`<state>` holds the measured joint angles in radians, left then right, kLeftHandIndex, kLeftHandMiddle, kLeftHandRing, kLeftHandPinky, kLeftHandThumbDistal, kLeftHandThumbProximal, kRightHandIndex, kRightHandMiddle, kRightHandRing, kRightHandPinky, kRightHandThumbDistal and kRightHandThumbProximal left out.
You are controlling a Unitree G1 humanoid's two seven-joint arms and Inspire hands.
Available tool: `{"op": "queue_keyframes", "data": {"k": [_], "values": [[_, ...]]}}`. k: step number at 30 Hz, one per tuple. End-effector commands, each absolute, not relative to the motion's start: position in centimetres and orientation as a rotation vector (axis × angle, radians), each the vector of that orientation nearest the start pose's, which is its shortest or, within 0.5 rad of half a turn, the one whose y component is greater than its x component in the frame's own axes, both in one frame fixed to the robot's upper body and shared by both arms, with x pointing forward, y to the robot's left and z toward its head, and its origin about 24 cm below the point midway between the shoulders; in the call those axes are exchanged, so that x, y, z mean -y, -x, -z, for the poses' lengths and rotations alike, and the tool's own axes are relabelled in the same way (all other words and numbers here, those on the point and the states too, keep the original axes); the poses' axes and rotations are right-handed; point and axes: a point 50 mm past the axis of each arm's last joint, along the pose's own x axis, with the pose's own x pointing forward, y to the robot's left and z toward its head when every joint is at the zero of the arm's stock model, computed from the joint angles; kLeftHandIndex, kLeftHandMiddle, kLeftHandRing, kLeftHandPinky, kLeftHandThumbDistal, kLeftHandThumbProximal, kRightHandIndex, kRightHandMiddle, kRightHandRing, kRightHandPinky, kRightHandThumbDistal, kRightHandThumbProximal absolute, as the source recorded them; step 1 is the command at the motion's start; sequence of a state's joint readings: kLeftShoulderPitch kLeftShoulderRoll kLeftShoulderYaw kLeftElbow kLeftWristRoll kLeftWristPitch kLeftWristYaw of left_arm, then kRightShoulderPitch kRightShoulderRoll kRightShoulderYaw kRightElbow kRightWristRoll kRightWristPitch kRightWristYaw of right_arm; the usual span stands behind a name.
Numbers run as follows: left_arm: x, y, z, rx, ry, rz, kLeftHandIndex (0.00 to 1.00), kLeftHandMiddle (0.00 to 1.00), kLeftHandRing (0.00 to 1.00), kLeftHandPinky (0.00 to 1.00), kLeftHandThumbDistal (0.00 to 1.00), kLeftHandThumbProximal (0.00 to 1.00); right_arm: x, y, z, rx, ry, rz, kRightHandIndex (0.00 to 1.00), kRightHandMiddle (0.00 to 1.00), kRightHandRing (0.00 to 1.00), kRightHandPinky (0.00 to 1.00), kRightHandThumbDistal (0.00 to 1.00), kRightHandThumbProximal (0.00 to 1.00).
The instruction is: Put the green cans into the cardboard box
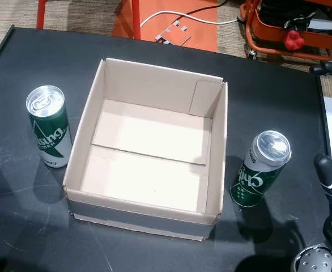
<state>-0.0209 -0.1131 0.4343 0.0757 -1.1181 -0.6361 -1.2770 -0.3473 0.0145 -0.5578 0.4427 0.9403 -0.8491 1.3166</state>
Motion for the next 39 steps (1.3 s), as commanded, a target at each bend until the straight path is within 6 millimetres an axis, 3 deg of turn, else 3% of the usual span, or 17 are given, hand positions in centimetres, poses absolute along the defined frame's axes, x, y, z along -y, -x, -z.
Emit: {"op": "queue_keyframes", "data": {"k": [1, 3, 7, 8, 10, 12, 14, 16, 17, 18, 19, 23, 25, 31, 39], "values": [[-21.8, -18.9, -7.3, 1.169, 0.471, 0.265, 0.69, 0.79, 0.9, 0.81, 0.79, 0.22, 23.7, -24.2, -9.1, 1.145, -0.172, -0.241, 0.52, 0.57, 0.62, 0.73, 1.0, 0.75], [-21.9, -19.0, -7.2, 1.177, 0.448, 0.259, 0.69, 0.79, 0.9, 0.82, 0.79, 0.25, 23.6, -24.4, -9.0, 1.145, -0.173, -0.258, 0.53, 0.59, 0.63, 0.77, 0.98, 0.73], [-22.0, -19.2, -7.2, 1.172, 0.468, 0.283, 0.7, 0.8, 0.9, 0.81, 0.82, 0.19, 23.7, -24.6, -8.9, 1.148, -0.182, -0.284, 0.54, 0.6, 0.64, 0.77, 0.99, 0.72], [-22.0, -19.2, -7.2, 1.171, 0.466, 0.278, 0.7, 0.79, 0.9, 0.81, 0.81, 0.22, 23.7, -24.6, -8.9, 1.145, -0.186, -0.286, 0.54, 0.6, 0.65, 0.78, 0.98, 0.72], [-22.2, -19.2, -7.2, 1.17, 0.467, 0.276, 0.69, 0.79, 0.9, 0.81, 0.81, 0.21, 23.6, -24.5, -8.8, 1.137, -0.169, -0.259, 0.54, 0.61, 0.65, 0.78, 0.99, 0.77], [-22.3, -19.4, -7.2, 1.166, 0.483, 0.292, 0.7, 0.8, 0.9, 0.81, 0.8, 0.18, 23.6, -24.5, -8.5, 1.124, -0.128, -0.216, 0.55, 0.63, 0.66, 0.8, 0.94, 0.81], [-22.5, -19.4, -7.3, 1.165, 0.481, 0.294, 0.69, 0.79, 0.9, 0.81, 0.75, 0.2, 23.6, -24.6, -8.1, 1.086, -0.112, -0.21, 0.6, 0.66, 0.69, 0.81, 0.9, 0.81], [-22.6, -19.5, -7.4, 1.168, 0.473, 0.295, 0.68, 0.79, 0.9, 0.81, 0.7, 0.22, 23.8, -24.9, -7.4, 1.015, -0.102, -0.202, 0.66, 0.69, 0.71, 0.8, 0.99, 0.83], [-22.6, -19.6, -7.4, 1.171, 0.469, 0.294, 0.68, 0.79, 0.91, 0.82, 0.69, 0.24, 23.9, -25.1, -7.1, 0.976, -0.109, -0.203, 0.71, 0.7, 0.71, 0.8, 1.0, 0.77], [-22.5, -19.6, -7.3, 1.174, 0.469, 0.297, 0.68, 0.8, 0.91, 0.83, 0.72, 0.25, 24.1, -25.4, -6.9, 0.938, -0.135, -0.224, 0.75, 0.72, 0.73, 0.82, 0.92, 0.65], [-22.5, -19.7, -7.3, 1.175, 0.47, 0.299, 0.69, 0.8, 0.92, 0.83, 0.72, 0.25, 24.2, -25.6, -6.7, 0.913, -0.148, -0.238, 0.78, 0.75, 0.75, 0.83, 0.94, 0.64], [-22.4, -19.9, -7.1, 1.176, 0.477, 0.298, 0.7, 0.8, 0.93, 0.83, 0.71, 0.26, 24.9, -26.2, -6.3, 0.819, -0.078, -0.253, 0.82, 0.77, 0.76, 0.82, 0.9, 0.73], [-22.5, -20.0, -7.1, 1.172, 0.496, 0.315, 0.7, 0.8, 0.93, 0.83, 0.73, 0.22, 25.4, -26.4, -6.4, 0.766, 0.01, -0.263, 0.81, 0.76, 0.75, 0.81, 0.99, 0.76], [-22.9, -20.1, -7.2, 1.175, 0.468, 0.298, 0.69, 0.8, 0.93, 0.84, 0.65, 0.26, 26.3, -26.7, -6.8, 0.69, 0.131, -0.332, 0.8, 0.77, 0.76, 0.79, 1.0, 0.75], [-23.3, -20.2, -7.2, 1.177, 0.47, 0.315, 0.71, 0.81, 0.93, 0.84, 0.64, 0.24, 26.5, -26.3, -6.1, 0.653, 0.111, -0.333, 0.76, 0.75, 0.75, 0.78, 1.0, 0.7]]}}
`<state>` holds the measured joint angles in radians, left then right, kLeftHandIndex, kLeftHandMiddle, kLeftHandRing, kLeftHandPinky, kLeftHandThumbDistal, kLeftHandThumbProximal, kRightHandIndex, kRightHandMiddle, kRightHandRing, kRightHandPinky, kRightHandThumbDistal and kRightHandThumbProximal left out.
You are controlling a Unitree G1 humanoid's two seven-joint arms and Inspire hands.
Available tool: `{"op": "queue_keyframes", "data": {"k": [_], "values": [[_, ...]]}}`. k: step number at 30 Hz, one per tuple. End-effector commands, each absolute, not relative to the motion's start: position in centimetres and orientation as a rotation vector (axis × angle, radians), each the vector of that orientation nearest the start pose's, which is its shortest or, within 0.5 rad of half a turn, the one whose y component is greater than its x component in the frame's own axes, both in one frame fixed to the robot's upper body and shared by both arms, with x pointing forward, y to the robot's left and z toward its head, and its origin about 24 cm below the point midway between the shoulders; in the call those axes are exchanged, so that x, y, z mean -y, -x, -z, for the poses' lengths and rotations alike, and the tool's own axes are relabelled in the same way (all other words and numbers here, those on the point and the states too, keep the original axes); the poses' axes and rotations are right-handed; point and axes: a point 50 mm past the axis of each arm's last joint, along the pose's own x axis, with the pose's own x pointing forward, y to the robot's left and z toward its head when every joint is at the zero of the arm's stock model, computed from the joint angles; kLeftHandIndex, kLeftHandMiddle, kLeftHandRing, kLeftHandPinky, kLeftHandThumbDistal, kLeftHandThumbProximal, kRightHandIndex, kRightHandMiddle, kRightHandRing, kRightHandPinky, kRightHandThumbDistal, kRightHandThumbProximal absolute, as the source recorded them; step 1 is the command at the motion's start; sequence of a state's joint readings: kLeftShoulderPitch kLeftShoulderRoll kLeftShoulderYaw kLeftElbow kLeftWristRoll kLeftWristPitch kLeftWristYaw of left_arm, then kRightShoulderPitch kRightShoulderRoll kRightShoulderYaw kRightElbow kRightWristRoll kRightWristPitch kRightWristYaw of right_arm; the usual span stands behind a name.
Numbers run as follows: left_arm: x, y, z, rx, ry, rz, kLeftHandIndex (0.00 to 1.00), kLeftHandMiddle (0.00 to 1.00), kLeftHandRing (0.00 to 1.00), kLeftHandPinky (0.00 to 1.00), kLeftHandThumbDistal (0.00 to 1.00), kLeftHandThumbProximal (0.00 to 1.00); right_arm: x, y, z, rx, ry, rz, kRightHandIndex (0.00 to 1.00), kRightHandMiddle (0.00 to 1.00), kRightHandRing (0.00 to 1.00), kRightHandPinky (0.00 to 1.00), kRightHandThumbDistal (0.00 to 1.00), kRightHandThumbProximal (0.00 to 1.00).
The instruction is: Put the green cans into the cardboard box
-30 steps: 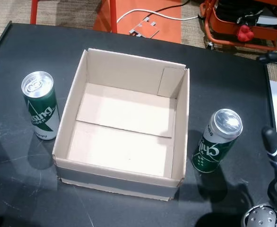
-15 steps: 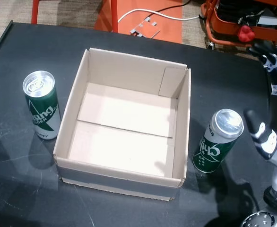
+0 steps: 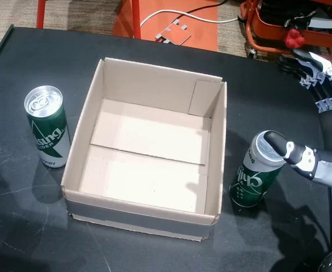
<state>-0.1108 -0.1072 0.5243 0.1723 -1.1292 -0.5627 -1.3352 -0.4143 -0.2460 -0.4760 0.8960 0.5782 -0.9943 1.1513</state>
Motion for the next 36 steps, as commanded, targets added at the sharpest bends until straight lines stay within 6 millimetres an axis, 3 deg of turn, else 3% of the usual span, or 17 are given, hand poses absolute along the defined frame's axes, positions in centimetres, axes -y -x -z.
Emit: {"op": "queue_keyframes", "data": {"k": [1, 10, 15, 17, 20, 27, 34, 36], "values": [[-23.3, -20.2, -7.1, 1.177, 0.472, 0.316, 0.71, 0.81, 0.93, 0.84, 0.64, 0.24, 26.5, -26.3, -6.0, 0.648, 0.109, -0.335, 0.76, 0.75, 0.75, 0.78, 1.0, 0.7], [-23.4, -20.1, -7.0, 1.177, 0.487, 0.31, 0.72, 0.81, 0.94, 0.83, 0.67, 0.23, 26.5, -26.0, -5.4, 0.61, 0.105, -0.34, 0.76, 0.76, 0.75, 0.79, 1.0, 0.72], [-23.4, -20.0, -7.0, 1.183, 0.484, 0.308, 0.73, 0.82, 0.94, 0.82, 0.64, 0.24, 26.3, -26.4, -4.8, 0.541, 0.095, -0.352, 0.74, 0.76, 0.75, 0.8, 0.99, 0.75], [-23.4, -20.0, -7.0, 1.182, 0.494, 0.308, 0.73, 0.82, 0.94, 0.81, 0.67, 0.22, 26.2, -26.5, -4.5, 0.508, 0.1, -0.367, 0.75, 0.77, 0.76, 0.81, 0.94, 0.77], [-23.5, -20.0, -7.1, 1.185, 0.509, 0.317, 0.74, 0.82, 0.94, 0.8, 0.67, 0.2, 25.9, -26.7, -4.1, 0.476, 0.096, -0.388, 0.77, 0.79, 0.77, 0.81, 1.0, 0.77], [-23.7, -20.0, -7.2, 1.197, 0.497, 0.318, 0.73, 0.82, 0.93, 0.82, 0.63, 0.2, 25.5, -26.6, -3.9, 0.468, 0.097, -0.401, 0.77, 0.79, 0.76, 0.82, 0.98, 0.78], [-23.7, -19.9, -7.2, 1.205, 0.494, 0.302, 0.72, 0.82, 0.93, 0.84, 0.65, 0.26, 25.8, -26.7, -3.3, 0.417, 0.078, -0.378, 0.76, 0.78, 0.76, 0.82, 1.0, 0.8], [-23.8, -19.9, -7.2, 1.209, 0.496, 0.308, 0.72, 0.83, 0.93, 0.85, 0.7, 0.27, 25.9, -26.7, -3.1, 0.398, 0.082, -0.369, 0.75, 0.78, 0.76, 0.83, 1.0, 0.82]]}}
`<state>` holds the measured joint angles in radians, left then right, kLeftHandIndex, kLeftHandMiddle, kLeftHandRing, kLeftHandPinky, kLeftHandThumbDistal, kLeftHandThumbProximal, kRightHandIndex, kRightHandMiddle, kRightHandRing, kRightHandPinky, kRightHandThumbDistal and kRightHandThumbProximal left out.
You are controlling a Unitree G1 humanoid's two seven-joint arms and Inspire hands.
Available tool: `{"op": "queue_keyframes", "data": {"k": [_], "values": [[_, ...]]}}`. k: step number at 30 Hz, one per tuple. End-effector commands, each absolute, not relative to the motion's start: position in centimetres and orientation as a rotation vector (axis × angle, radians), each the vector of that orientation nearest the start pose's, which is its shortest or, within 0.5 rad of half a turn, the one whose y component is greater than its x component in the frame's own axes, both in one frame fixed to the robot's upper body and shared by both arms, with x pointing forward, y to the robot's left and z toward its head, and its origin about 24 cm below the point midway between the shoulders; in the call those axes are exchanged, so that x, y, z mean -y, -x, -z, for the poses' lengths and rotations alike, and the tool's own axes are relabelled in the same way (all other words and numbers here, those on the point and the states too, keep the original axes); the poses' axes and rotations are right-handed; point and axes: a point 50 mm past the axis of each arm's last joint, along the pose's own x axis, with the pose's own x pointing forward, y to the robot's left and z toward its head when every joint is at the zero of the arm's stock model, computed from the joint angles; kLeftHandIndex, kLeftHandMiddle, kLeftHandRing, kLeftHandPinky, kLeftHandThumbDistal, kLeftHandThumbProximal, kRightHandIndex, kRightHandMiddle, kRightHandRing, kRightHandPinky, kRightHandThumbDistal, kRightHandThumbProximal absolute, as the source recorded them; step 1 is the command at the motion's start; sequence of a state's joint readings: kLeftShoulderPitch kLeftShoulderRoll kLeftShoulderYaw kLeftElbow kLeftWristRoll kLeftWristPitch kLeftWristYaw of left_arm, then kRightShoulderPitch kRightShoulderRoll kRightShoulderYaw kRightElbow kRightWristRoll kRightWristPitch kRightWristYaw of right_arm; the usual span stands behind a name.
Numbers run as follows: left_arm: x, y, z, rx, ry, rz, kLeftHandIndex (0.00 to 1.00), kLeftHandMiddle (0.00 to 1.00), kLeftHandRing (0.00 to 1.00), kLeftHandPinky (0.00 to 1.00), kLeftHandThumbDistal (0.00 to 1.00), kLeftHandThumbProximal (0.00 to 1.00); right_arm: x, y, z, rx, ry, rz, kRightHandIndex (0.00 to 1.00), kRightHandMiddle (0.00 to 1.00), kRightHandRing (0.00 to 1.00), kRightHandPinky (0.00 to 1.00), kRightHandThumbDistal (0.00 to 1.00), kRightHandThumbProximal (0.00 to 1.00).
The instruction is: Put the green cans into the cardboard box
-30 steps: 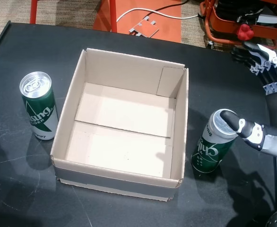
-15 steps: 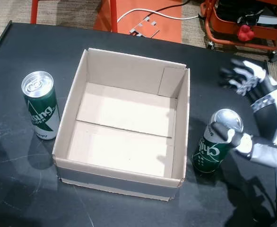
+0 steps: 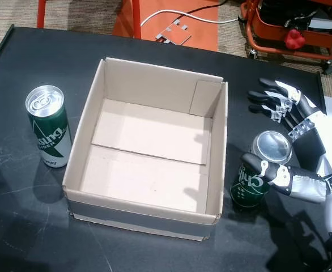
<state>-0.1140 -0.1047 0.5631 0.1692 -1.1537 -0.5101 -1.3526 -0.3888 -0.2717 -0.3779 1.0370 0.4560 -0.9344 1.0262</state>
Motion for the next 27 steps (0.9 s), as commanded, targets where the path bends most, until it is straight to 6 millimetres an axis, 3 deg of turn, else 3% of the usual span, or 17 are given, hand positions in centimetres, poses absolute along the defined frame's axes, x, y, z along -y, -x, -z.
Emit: {"op": "queue_keyframes", "data": {"k": [1, 3, 5, 7, 8, 11, 18, 21, 27], "values": [[-23.8, -19.9, -7.2, 1.208, 0.512, 0.316, 0.72, 0.82, 0.92, 0.84, 0.72, 0.24, 26.0, -26.7, -3.1, 0.392, 0.085, -0.365, 0.75, 0.78, 0.76, 0.83, 1.0, 0.83], [-23.8, -19.9, -7.2, 1.209, 0.527, 0.325, 0.73, 0.82, 0.92, 0.85, 0.67, 0.25, 26.0, -26.7, -2.9, 0.378, 0.083, -0.356, 0.75, 0.78, 0.76, 0.83, 1.0, 0.83], [-23.9, -19.9, -7.1, 1.212, 0.555, 0.351, 0.74, 0.83, 0.92, 0.85, 0.59, 0.18, 26.1, -26.7, -2.6, 0.359, 0.075, -0.347, 0.74, 0.77, 0.76, 0.82, 1.0, 0.83], [-23.8, -19.9, -7.2, 1.218, 0.559, 0.349, 0.73, 0.82, 0.92, 0.85, 0.57, 0.21, 26.2, -26.7, -2.4, 0.339, 0.063, -0.336, 0.73, 0.77, 0.75, 0.82, 0.97, 0.84], [-23.8, -19.9, -7.3, 1.221, 0.558, 0.345, 0.73, 0.82, 0.92, 0.85, 0.58, 0.21, 26.3, -26.7, -2.3, 0.331, 0.058, -0.332, 0.73, 0.77, 0.75, 0.82, 0.94, 0.84], [-24.0, -19.6, -7.2, 1.209, 0.544, 0.336, 0.73, 0.82, 0.92, 0.85, 0.61, 0.24, 26.6, -26.7, -1.9, 0.292, 0.047, -0.316, 0.73, 0.77, 0.76, 0.82, 1.0, 0.84], [-23.9, -19.3, -7.2, 1.204, 0.544, 0.314, 0.73, 0.82, 0.91, 0.84, 0.55, 0.19, 27.0, -26.7, -1.2, 0.225, 0.024, -0.275, 0.71, 0.76, 0.74, 0.81, 1.0, 0.85], [-23.8, -19.2, -7.4, 1.205, 0.551, 0.309, 0.72, 0.81, 0.91, 0.84, 0.5, 0.25, 27.4, -26.6, -0.9, 0.186, 0.022, -0.271, 0.71, 0.76, 0.75, 0.82, 1.0, 0.86], [-23.7, -19.2, -7.3, 1.207, 0.578, 0.31, 0.72, 0.81, 0.91, 0.85, 0.5, 0.24, 28.2, -26.5, -0.4, 0.084, 0.08, -0.267, 0.72, 0.76, 0.73, 0.81, 1.0, 0.88]]}}
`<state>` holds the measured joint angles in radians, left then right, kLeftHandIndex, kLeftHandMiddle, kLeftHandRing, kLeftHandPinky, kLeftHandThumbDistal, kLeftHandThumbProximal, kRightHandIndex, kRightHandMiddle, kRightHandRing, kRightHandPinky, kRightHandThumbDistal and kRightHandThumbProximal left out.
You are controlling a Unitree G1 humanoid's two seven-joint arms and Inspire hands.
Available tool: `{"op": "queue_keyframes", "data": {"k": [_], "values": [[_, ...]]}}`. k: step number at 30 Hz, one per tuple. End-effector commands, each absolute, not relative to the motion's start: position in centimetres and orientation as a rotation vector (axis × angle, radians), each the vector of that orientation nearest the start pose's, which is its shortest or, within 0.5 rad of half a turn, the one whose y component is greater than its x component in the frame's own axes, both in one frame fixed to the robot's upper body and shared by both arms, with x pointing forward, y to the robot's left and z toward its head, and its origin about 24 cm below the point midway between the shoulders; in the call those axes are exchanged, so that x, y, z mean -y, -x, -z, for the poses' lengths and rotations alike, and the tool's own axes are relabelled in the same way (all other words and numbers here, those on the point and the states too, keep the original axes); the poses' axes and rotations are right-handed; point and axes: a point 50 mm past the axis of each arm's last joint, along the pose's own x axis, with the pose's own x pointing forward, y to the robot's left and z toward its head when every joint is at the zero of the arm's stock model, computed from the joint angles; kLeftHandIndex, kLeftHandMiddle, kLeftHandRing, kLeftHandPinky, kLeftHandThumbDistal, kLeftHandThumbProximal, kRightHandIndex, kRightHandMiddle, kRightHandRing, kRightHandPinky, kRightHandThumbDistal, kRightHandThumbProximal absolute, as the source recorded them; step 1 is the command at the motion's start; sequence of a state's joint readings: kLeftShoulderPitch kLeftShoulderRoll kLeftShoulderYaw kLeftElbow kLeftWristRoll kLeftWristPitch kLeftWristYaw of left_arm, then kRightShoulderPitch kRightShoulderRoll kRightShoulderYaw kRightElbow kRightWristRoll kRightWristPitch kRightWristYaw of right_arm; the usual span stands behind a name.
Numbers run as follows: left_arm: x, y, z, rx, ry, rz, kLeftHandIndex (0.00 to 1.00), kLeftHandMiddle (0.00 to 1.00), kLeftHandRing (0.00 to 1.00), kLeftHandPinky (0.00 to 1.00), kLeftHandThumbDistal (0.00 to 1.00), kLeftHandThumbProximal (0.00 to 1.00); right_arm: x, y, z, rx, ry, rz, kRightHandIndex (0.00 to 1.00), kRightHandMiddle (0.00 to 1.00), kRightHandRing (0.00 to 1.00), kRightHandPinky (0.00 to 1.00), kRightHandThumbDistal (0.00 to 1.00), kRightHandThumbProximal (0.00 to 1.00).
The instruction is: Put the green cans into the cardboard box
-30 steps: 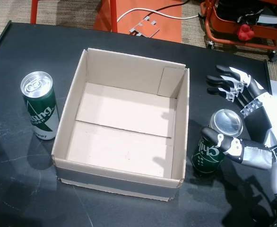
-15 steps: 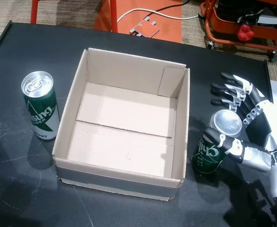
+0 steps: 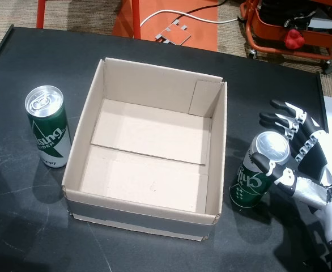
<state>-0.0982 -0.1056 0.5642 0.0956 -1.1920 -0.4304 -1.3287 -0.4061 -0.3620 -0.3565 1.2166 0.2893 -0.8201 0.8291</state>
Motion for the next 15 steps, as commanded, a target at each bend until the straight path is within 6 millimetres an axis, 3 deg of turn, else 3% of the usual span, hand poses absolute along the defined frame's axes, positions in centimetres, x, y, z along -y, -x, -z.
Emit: {"op": "queue_keyframes", "data": {"k": [1, 12, 15], "values": [[-23.65, -19.17, -7.32, 1.207, 0.577, 0.305, 0.72, 0.81, 0.91, 0.85, 0.49, 0.23, 28.27, -26.51, -0.35, 0.069, 0.089, -0.268, 0.72, 0.76, 0.73, 0.81, 1.0, 0.88], [-23.77, -19.19, -7.2, 1.205, 0.588, 0.322, 0.73, 0.82, 0.91, 0.87, 0.5, 0.24, 28.43, -26.53, 0.07, 0.003, 0.128, -0.266, 0.72, 0.76, 0.73, 0.83, 1.0, 0.88], [-23.77, -19.19, -7.25, 1.206, 0.579, 0.311, 0.72, 0.81, 0.9, 0.86, 0.54, 0.28, 28.4, -26.56, 0.09, 0.001, 0.126, -0.265, 0.72, 0.76, 0.72, 0.83, 1.0, 0.88]]}}
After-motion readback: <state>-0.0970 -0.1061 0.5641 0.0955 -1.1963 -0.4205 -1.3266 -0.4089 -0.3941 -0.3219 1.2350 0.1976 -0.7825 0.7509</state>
